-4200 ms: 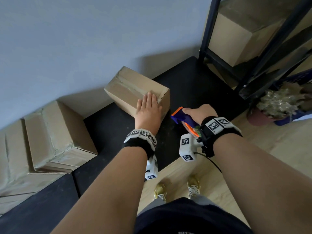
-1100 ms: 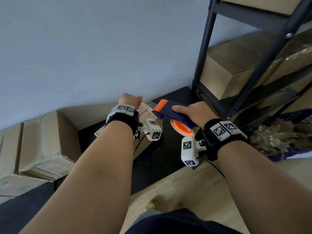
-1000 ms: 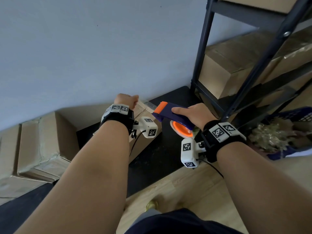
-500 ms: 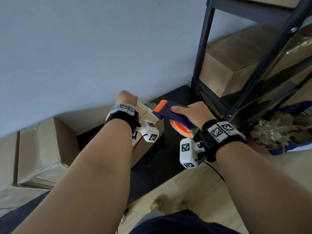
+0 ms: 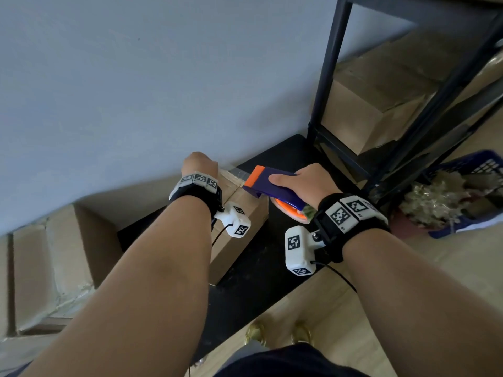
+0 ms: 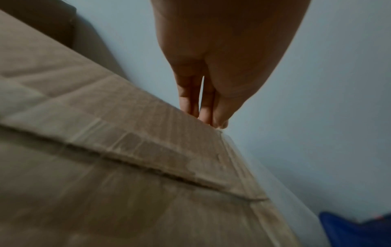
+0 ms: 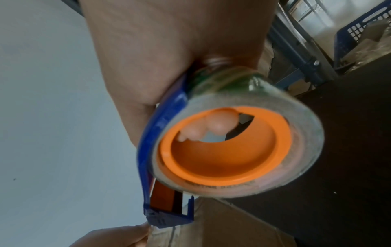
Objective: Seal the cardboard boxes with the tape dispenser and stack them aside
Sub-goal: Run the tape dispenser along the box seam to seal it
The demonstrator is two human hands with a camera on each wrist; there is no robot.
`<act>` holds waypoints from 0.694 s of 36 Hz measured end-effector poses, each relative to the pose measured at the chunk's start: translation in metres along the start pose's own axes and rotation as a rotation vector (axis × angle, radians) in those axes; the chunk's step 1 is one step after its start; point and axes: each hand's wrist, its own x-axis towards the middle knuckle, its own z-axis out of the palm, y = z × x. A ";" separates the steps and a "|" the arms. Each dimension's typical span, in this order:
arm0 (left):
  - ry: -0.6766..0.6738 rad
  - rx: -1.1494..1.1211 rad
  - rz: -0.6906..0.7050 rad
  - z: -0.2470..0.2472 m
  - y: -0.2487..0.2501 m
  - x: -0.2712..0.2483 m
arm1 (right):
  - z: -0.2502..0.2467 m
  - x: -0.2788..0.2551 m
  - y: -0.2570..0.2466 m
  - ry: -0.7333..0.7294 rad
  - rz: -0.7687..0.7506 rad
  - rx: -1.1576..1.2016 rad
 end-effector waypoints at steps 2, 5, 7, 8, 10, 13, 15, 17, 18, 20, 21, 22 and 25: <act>-0.018 0.010 0.008 0.003 -0.002 0.003 | 0.003 0.003 0.002 0.001 0.017 -0.013; -0.080 0.070 0.042 0.007 -0.005 0.005 | 0.006 0.007 0.003 0.006 0.044 -0.008; -0.128 0.190 0.090 0.007 -0.006 0.000 | 0.006 0.009 0.003 0.003 0.057 -0.011; -0.134 0.222 0.107 0.009 -0.006 -0.001 | 0.005 0.010 0.003 0.001 0.060 -0.015; -0.168 0.205 0.126 0.012 -0.005 -0.004 | 0.004 0.010 0.004 0.002 0.065 -0.023; -0.232 0.162 0.112 0.018 -0.007 -0.003 | 0.005 0.011 0.005 0.012 0.063 -0.016; -0.232 0.116 0.074 0.019 -0.009 -0.002 | 0.006 0.011 0.006 0.010 0.064 -0.011; -0.223 0.034 0.046 0.019 -0.009 -0.006 | 0.007 0.011 0.007 0.006 0.065 -0.009; -0.220 0.001 0.045 0.018 -0.009 -0.007 | 0.006 0.010 0.007 0.007 0.064 -0.010; -0.165 -0.049 0.044 0.018 -0.009 -0.008 | 0.006 0.010 0.007 0.011 0.061 -0.018; -0.102 -0.070 0.040 0.017 -0.009 -0.008 | 0.006 0.010 0.007 0.016 0.059 -0.024; -0.036 -0.058 0.049 0.018 -0.010 -0.008 | 0.006 0.009 0.007 0.021 0.056 -0.031; 0.121 -0.079 0.174 0.027 -0.007 -0.014 | 0.007 0.008 0.007 0.030 0.050 -0.029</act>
